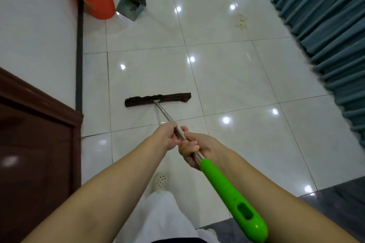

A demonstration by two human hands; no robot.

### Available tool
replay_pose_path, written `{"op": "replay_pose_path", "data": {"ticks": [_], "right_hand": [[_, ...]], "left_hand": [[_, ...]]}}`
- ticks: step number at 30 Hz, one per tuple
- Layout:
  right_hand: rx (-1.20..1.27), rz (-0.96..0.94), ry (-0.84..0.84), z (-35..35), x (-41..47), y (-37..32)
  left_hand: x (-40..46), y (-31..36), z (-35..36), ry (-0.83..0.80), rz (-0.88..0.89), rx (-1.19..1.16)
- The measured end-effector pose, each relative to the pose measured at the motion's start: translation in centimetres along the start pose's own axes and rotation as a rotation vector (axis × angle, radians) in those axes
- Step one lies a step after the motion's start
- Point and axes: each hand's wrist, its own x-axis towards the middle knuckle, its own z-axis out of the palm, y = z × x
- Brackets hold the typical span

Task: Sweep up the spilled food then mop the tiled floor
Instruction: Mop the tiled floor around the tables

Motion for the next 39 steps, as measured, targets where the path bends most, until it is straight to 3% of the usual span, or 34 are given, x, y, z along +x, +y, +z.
{"op": "replay_pose_path", "data": {"ticks": [9, 18, 28, 39], "right_hand": [[0.174, -0.082, -0.065, 5.2, 5.1, -5.6], [0.254, -0.085, -0.091, 2.5, 5.2, -3.9], [0.342, -0.133, -0.103, -6.3, -0.5, 4.3], [0.458, -0.184, -0.011, -21.3, -8.9, 20.0]], "left_hand": [[2.9, 9.4, 1.1, 0.043, 0.032, 0.129], [3.4, 7.8, 0.6, 0.049, -0.005, 0.281], [0.0, -3.7, 0.4, -0.028, -0.074, 0.399], [-6.2, -24.8, -0.8, -0.053, -0.213, 0.537]]}}
